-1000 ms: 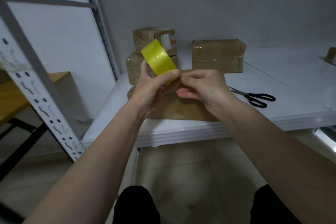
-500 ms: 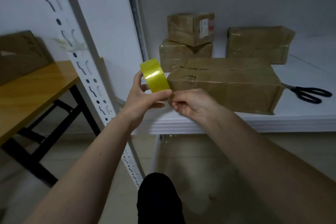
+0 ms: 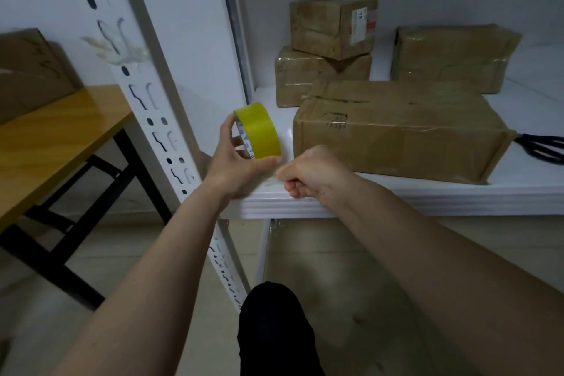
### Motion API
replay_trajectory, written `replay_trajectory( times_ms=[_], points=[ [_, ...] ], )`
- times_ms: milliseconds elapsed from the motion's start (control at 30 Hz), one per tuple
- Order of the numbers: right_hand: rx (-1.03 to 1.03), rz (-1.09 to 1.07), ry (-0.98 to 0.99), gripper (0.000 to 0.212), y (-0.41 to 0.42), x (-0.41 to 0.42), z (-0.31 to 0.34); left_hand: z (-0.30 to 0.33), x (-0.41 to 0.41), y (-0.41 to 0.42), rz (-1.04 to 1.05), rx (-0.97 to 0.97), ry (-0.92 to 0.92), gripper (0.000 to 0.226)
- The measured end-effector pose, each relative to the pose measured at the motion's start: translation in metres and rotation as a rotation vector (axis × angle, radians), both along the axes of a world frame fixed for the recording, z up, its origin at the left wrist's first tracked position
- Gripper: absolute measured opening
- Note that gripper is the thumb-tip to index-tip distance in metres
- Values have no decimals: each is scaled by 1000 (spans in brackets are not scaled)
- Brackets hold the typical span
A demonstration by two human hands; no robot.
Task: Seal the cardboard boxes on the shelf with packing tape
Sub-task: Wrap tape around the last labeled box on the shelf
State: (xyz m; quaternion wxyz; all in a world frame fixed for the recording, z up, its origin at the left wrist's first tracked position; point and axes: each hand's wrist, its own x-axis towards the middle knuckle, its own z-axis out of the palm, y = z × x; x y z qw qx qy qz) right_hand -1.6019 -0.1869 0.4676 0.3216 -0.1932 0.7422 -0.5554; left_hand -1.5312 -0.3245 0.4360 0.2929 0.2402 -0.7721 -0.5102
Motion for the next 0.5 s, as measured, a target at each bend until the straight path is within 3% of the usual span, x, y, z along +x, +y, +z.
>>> replay_trajectory(
  times_ms=[100,200,233,333,433,500],
  points=[
    [131,15,133,21,-7,-3,-3,-6,-7,-2,-27,-72,-59,116],
    [156,47,161,12,-6,1,-1,-7,-9,-2,59,-186,-229,133],
    [139,56,124,4,-3,2,1,-8,-9,-2,88,-243,-312,132],
    [-4,86,-127,26,6,-3,5,-8,-10,4,122,-384,-470,110],
    [-134,47,-308,26,11,0,4,-3,-17,6,155,-380,-530,93],
    [-187,-20,-320,23,13,3,1,-2,-20,7,169,-375,-565,90]
  ],
)
